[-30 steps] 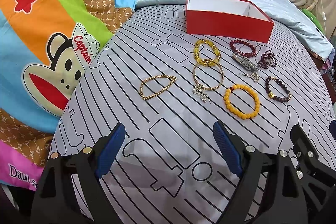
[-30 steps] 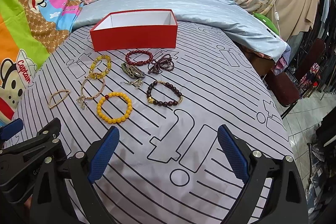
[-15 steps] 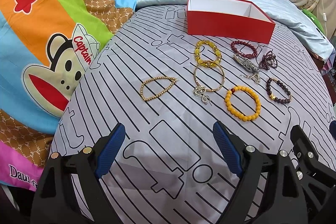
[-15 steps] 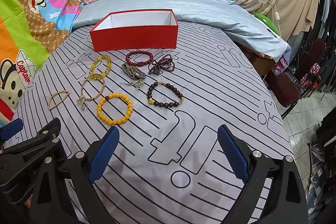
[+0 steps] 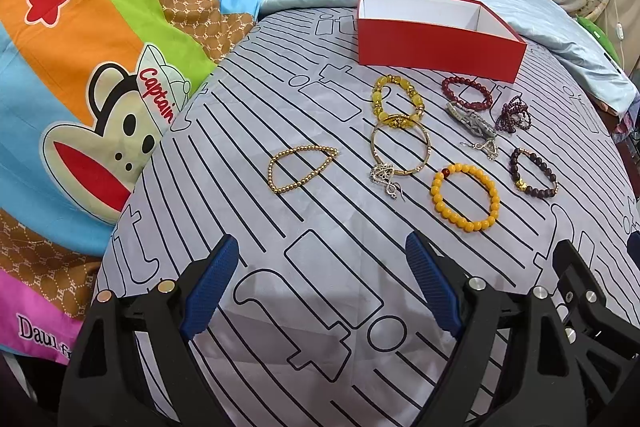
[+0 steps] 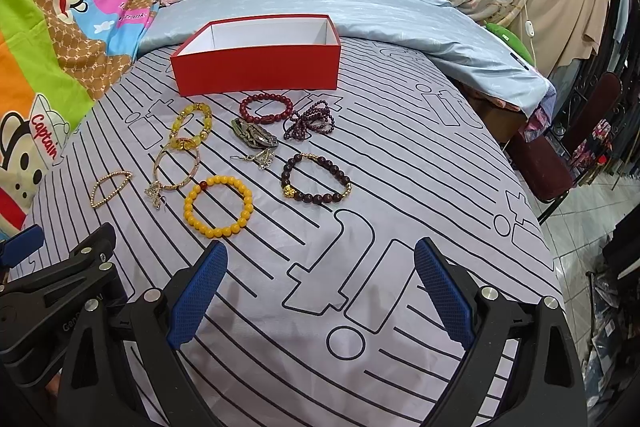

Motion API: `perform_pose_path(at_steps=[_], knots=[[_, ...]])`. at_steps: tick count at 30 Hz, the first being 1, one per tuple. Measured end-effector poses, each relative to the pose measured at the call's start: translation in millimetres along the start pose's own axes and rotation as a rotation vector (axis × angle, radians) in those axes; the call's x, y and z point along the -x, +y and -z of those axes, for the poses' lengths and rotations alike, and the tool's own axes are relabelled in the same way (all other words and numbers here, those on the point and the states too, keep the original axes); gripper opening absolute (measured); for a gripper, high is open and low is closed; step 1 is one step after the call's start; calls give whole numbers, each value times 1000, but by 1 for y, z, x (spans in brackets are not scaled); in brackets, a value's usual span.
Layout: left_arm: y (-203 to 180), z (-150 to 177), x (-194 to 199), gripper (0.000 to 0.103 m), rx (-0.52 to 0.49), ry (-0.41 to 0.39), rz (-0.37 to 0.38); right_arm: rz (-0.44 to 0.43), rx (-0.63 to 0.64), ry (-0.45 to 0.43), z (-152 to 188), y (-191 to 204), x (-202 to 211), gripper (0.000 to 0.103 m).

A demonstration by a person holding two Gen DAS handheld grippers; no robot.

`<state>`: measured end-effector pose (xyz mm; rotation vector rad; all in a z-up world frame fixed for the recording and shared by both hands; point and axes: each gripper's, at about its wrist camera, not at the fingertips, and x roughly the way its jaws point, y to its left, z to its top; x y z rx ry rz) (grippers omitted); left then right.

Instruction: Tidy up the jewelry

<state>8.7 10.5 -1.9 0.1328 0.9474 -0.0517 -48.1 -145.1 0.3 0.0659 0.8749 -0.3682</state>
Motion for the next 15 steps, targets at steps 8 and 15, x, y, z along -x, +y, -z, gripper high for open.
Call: perform_pose_path(at_steps=[8, 15], knots=[[-2, 1, -2, 81, -1, 6, -2, 1, -1, 5, 1, 0, -3, 91], [-3, 1, -3, 81, -1, 7, -3, 1, -2, 6, 1, -1, -3, 91]])
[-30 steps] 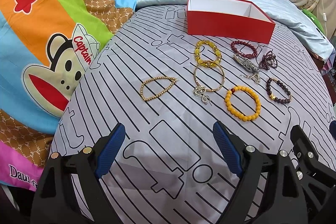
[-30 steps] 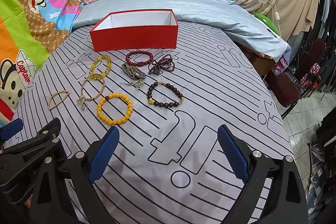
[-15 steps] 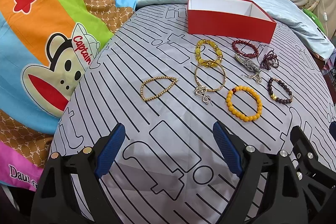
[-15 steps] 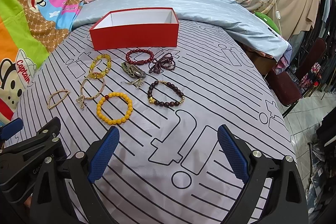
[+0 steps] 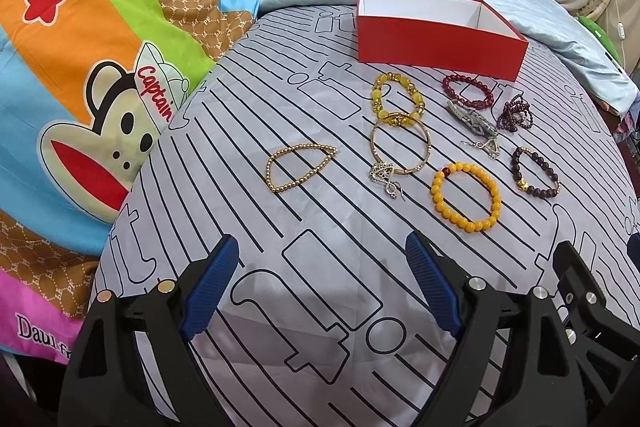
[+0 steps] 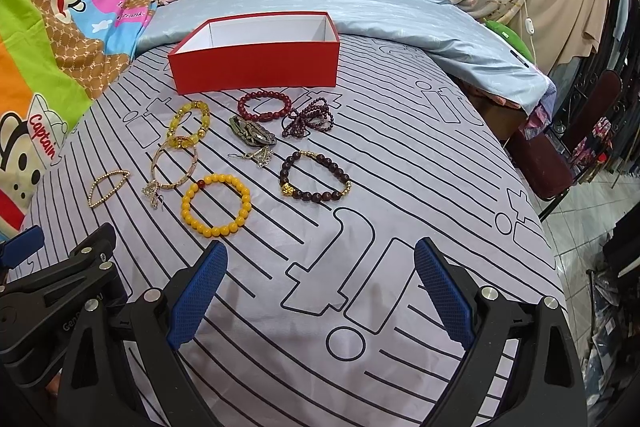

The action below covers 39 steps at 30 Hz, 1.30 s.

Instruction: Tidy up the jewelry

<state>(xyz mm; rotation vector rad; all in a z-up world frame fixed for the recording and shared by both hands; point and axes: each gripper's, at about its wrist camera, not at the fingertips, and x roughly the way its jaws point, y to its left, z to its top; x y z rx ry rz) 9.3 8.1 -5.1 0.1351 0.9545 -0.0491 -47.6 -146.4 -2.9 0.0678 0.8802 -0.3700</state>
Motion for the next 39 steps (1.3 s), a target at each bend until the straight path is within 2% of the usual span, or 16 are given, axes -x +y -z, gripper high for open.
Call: perform_pose_path(at_steps=[20, 26, 29, 39], knots=[[-3, -1, -2, 81, -2, 4, -3, -3, -3, 5, 1, -1, -2, 91], [-2, 1, -5, 83, 0, 11, 18, -16, -5, 13, 1, -2, -5, 91], [4, 0, -10, 83, 19, 8, 36, -15, -7, 22, 2, -5, -10, 91], [42, -18, -45, 86, 61, 4, 6, -8, -42, 50, -8, -25, -32, 91]])
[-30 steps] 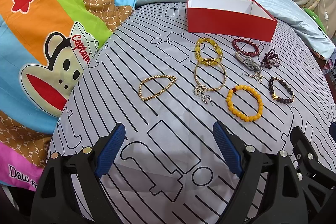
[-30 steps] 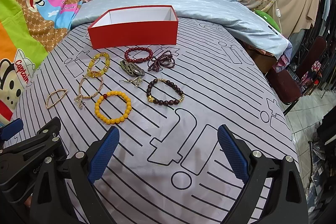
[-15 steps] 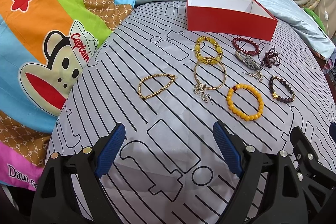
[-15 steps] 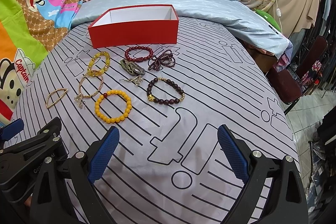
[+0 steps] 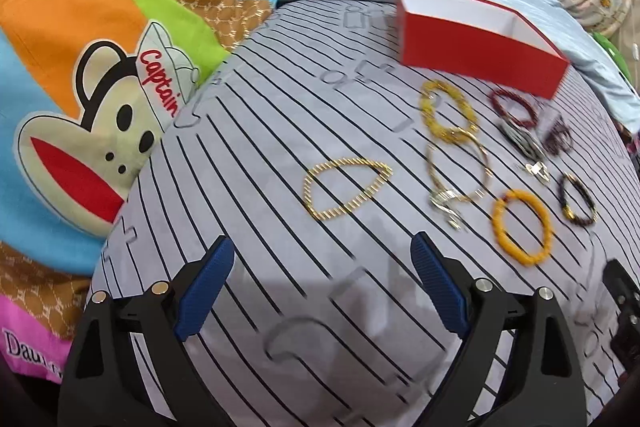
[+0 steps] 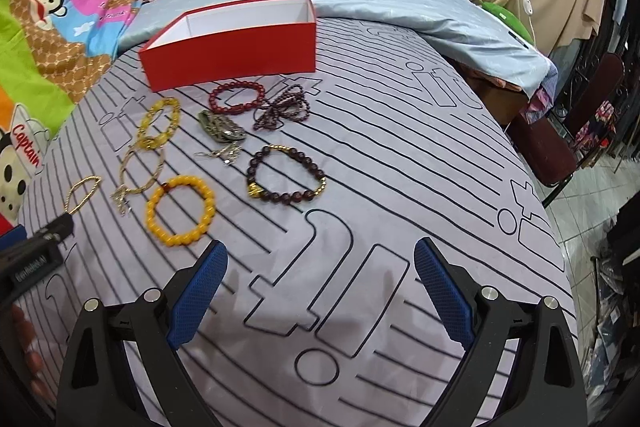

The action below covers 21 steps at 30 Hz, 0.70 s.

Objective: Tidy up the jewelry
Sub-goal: 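Grasp the dark bead bracelet with the right tool while the left tool grasps the gold chain bracelet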

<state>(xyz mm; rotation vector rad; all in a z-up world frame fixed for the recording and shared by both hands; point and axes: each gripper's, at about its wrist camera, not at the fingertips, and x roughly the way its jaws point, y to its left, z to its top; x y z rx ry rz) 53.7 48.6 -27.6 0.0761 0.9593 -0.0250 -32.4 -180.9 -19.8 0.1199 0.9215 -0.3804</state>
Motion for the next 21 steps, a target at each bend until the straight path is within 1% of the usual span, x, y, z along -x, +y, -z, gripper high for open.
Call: perform_pose_path(at_steps=[5, 12, 21], knots=[[14, -10, -21, 86, 61, 41, 2, -5, 2, 20, -5, 1, -14, 91], [3, -16, -27, 86, 38, 41, 14, 6, 0, 18, -19, -3, -29, 86], [-6, -22, -29, 86, 33, 45, 36, 1, 15, 37, -38, 2, -52, 62]])
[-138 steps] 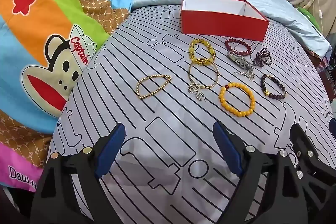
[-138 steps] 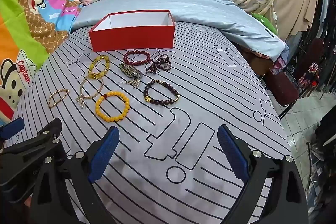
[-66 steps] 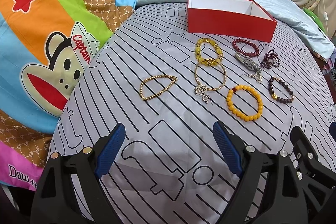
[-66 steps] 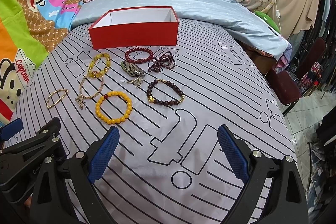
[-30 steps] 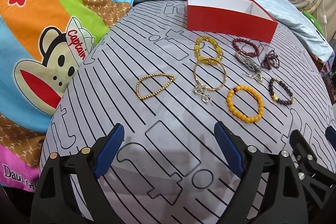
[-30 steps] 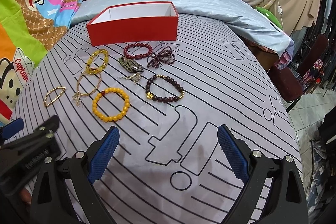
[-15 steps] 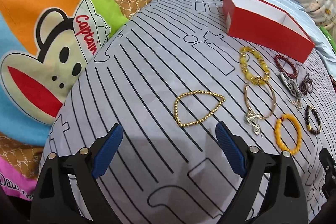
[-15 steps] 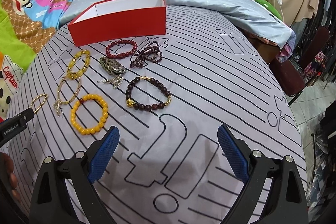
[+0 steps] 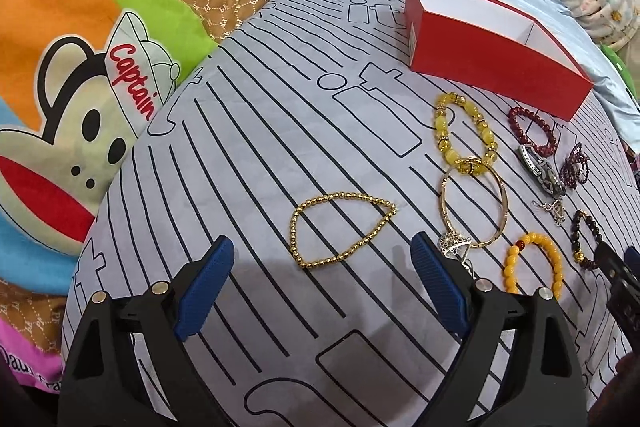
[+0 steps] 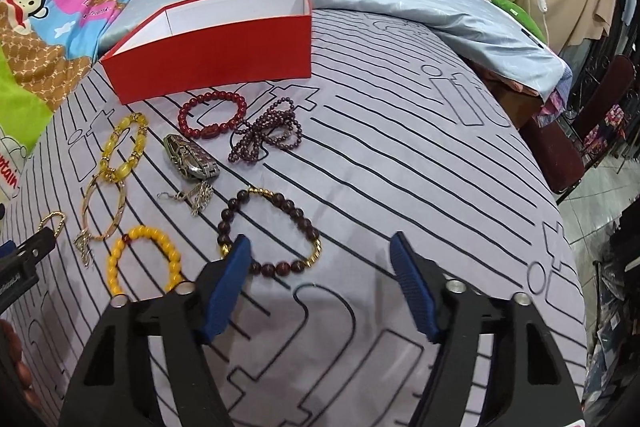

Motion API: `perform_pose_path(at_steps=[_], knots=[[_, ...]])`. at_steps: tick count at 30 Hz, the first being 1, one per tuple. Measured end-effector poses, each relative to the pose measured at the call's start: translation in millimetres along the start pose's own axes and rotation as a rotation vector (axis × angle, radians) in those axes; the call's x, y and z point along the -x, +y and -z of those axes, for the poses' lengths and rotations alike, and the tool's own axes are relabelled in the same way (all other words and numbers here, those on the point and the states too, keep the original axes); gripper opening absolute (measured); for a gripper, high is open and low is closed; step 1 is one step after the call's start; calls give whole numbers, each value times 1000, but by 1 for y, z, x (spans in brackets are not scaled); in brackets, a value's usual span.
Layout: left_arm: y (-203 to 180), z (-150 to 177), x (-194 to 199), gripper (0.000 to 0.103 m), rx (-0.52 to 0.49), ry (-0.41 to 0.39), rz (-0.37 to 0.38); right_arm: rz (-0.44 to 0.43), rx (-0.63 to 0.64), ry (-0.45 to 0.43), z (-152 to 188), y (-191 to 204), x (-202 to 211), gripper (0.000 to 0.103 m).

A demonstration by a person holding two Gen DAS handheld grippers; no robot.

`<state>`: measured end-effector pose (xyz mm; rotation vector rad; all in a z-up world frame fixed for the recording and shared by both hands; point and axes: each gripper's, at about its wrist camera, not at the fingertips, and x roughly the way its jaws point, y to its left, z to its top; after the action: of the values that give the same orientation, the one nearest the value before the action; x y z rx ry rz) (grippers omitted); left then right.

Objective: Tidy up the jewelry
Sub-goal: 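Grasp the dark bead bracelet with the right tool while the left tool grasps the gold chain bracelet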

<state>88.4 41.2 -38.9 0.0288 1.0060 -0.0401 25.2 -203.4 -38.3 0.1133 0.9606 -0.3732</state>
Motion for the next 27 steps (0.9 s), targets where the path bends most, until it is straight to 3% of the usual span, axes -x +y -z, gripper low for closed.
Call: perform_pose_path(at_steps=[7, 9, 12, 13, 21, 24, 27], knots=[[13, -3, -8, 86, 13, 6, -24, -24, 2, 21, -6, 5, -16, 42], [18, -4, -12, 86, 15, 10, -32, -41, 6, 16, -6, 6, -16, 33], [26, -6, -16, 85, 24, 12, -38, -61, 12, 14, -5, 9, -15, 11], [29, -7, -17, 84, 28, 8, -36, -60, 14, 15, -5, 10, -14, 9], [28, -9, -23, 65, 0, 2, 7, -78, -2, 21, 0, 8, -11, 7], [23, -12, -23, 50, -18, -5, 27, -85, -10, 26, 1, 6, -10, 7], [16, -12, -20, 27, -43, -12, 53, -96, -20, 34, 2, 5, -9, 7]])
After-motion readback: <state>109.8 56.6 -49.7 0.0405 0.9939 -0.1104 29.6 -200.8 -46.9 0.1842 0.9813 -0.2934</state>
